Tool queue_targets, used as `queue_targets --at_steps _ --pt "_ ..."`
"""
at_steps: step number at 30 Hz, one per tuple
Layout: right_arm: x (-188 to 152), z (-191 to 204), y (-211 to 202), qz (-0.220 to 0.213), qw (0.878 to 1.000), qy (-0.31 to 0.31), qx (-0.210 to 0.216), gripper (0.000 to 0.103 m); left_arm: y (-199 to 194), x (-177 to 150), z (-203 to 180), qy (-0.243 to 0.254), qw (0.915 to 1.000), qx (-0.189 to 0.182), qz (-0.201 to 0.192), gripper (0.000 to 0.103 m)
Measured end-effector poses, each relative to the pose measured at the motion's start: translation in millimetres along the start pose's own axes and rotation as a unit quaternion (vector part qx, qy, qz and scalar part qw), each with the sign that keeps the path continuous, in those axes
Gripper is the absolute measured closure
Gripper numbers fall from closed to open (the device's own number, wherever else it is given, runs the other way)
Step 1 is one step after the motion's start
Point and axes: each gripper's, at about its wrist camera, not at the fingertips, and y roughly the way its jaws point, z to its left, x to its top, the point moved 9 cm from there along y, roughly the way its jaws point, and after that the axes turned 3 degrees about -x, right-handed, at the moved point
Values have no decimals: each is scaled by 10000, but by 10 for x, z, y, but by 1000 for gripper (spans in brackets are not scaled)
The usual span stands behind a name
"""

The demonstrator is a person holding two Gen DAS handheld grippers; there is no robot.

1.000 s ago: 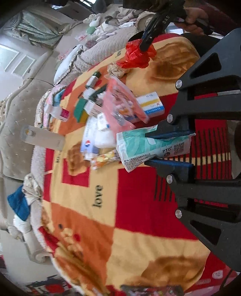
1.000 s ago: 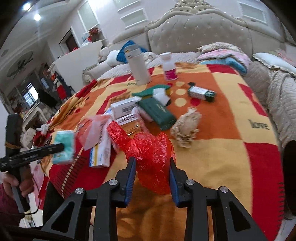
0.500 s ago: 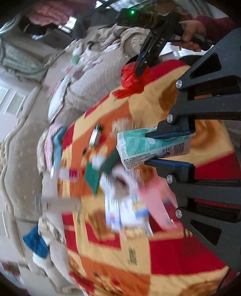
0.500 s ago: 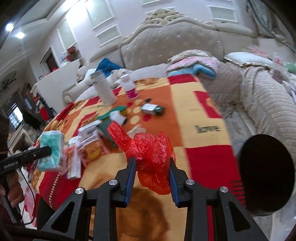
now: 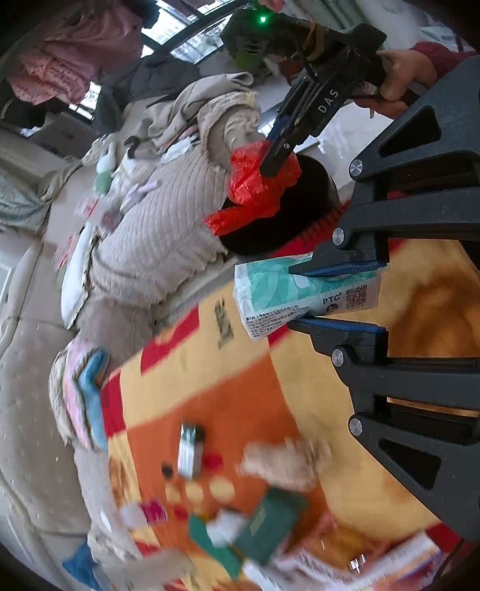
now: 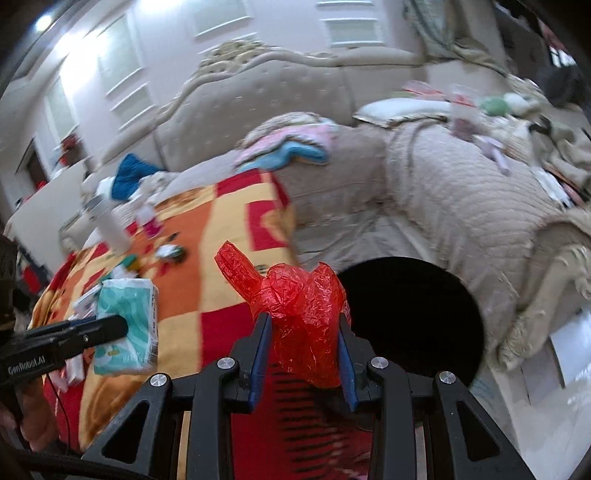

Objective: Collect trash
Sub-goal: 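Carry both items to the black bin and open both tools to drop them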

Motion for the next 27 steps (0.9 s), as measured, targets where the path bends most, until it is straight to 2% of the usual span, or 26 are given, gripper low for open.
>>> queue_targets --at_steps 8,18,19,20,22,27 --pt "-34 -523 116 103 9983 396 -417 71 541 34 -458 156 9993 -261 239 85" --pt "-69 -707 234 146 9961 598 -634 71 947 73 -625 210 9987 -295 371 85" --pt "-70 -729 244 156 9958 629 -653 69 975 76 -637 198 9986 -324 372 85" --pt "-68 -752 247 155 9953 660 -688 58 987 78 -641 184 9986 -341 371 85" --pt "-58 -776 239 107 9950 690 -714 48 1008 74 -643 128 9984 -422 359 83" --pt "-70 -779 236 114 9947 752 -689 45 1014 56 -652 125 9982 -450 373 71"
